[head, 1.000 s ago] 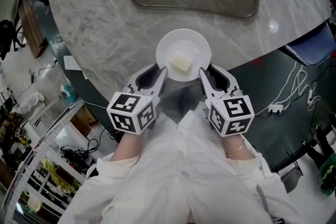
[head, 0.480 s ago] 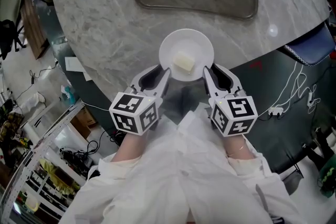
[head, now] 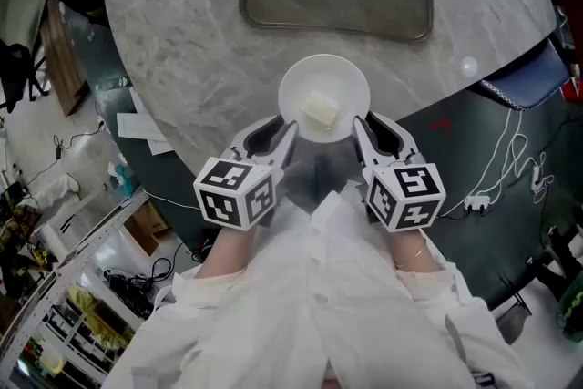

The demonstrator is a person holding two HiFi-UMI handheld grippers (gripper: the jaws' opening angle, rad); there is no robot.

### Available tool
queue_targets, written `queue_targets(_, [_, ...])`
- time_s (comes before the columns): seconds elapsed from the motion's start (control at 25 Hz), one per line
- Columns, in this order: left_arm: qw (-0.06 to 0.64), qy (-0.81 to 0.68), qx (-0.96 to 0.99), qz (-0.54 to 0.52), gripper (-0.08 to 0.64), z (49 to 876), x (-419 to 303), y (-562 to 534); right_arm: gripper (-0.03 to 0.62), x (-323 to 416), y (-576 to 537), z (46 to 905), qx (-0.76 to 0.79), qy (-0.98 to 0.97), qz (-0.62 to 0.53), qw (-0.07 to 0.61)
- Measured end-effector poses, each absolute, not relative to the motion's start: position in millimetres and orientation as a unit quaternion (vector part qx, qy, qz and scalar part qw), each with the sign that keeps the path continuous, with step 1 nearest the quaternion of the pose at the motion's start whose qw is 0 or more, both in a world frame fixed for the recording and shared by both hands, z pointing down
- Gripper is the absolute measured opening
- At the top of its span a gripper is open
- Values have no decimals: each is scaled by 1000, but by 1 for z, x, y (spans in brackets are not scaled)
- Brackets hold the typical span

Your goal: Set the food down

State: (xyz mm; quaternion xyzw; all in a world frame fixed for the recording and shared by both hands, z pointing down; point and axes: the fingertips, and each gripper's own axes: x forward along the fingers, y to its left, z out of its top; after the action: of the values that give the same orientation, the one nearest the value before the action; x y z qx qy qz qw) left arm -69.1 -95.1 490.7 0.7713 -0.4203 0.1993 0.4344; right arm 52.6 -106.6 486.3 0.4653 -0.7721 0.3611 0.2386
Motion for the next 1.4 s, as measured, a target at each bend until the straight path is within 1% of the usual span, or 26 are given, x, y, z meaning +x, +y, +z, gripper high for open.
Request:
queue_targets(0.64, [421,-436,775,181,102,469,-48,-206,72,72,-219,468,453,-787,355,225])
queue_targets(1.4, [425,-454,760,190,103,489,-46,-307,71,75,-322,490,432,-787,372,236])
